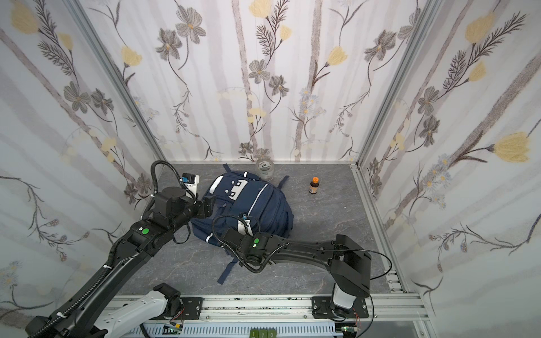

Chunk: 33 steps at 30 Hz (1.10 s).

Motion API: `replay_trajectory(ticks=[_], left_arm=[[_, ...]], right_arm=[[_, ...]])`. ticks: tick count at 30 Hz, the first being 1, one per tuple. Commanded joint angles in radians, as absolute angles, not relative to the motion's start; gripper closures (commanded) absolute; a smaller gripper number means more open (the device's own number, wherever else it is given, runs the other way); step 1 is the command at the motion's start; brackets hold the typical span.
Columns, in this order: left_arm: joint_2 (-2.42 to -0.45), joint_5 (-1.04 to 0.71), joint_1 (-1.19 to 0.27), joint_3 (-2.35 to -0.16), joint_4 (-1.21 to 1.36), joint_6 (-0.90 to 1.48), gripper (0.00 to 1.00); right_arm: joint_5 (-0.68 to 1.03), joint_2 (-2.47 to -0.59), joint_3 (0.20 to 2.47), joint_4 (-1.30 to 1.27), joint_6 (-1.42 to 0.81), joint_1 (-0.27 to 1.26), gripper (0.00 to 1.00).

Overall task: Pack the student bag
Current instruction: 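Withdraw the right gripper from the bag while the left draws back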

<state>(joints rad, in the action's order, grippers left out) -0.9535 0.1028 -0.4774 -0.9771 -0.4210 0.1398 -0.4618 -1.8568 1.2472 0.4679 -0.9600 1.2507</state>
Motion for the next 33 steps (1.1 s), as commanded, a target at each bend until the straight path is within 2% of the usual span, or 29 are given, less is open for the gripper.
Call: replay_trajectory(ticks=[1,10,11,16,19,23,33], left_arm=[[-0.937,0.131,-0.496,-0.965,-0.427,0.15,0.25],[-0.902,0.153,-0.551,-0.966,-0.468,0.159,0.25],[-0.895,0.16,-0.55,-0.957,-0.468,0.162,0.25],[-0.885,0.184,-0.55,-0.94,-0.485,0.157,0.25],[-0.878,0.183,-0.551,-0.933,-0.483,0.128,0.24],[-0.878,0.186,-0.548,-0.908,-0.461,0.057,0.23],[-0.902,0.046,-0.499,-0.807,-0.339,-0.164,0.2]], right_arm=[[-0.558,-1.896,1.284,0.502,-0.996,1.246,0.57],[-0.594,-2.0,1.373,0.545,-1.032,1.227,0.56],[-0.594,-2.01,1.381,0.547,-1.032,1.226,0.57],[-0.574,-2.006,1.374,0.551,-1.036,1.208,0.81],[-0.549,-1.972,1.351,0.536,-1.01,1.205,0.87],[-0.453,-1.927,1.32,0.496,-0.927,1.192,0.99],[-0.188,-1.789,1.214,0.373,-0.752,1.126,1.0]])
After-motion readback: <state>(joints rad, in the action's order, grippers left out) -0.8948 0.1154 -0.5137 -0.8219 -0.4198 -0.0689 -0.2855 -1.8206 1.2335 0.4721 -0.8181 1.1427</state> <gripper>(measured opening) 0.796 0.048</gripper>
